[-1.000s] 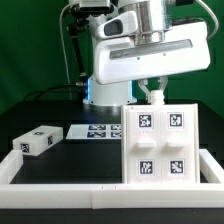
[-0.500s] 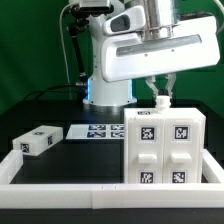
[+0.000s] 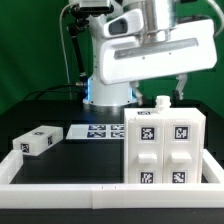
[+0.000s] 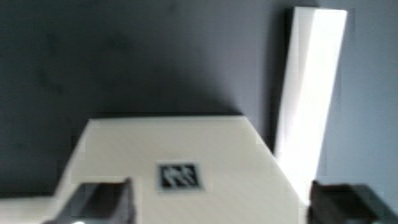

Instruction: Assemble cabinet

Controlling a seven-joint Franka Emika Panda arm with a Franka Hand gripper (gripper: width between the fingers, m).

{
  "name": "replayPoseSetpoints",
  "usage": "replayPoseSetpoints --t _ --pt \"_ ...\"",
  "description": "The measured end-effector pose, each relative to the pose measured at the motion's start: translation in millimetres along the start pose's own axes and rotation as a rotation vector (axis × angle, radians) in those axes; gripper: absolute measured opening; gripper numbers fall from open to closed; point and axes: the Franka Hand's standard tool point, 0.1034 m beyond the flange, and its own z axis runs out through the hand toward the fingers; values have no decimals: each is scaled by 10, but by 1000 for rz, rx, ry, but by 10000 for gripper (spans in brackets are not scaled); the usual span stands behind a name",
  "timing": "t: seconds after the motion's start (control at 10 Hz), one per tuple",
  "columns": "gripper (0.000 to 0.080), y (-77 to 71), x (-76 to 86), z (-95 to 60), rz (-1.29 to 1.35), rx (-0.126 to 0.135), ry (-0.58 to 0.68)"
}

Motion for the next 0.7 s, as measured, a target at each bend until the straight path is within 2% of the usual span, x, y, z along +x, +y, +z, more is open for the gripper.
replayPoseSetpoints --t 0.1,0.2,0.3,0.4,0.5,0.7 --pt "549 146 -271 65 18 -18 -16" --pt "722 311 -485 105 33 -39 -1" --pt "775 490 -641 127 31 -54 -4" --pt "775 761 -732 111 -1 -77 24" --pt "795 1098 -859 105 -25 -92 27" --pt "798 1519 -1004 74 36 -87 -16"
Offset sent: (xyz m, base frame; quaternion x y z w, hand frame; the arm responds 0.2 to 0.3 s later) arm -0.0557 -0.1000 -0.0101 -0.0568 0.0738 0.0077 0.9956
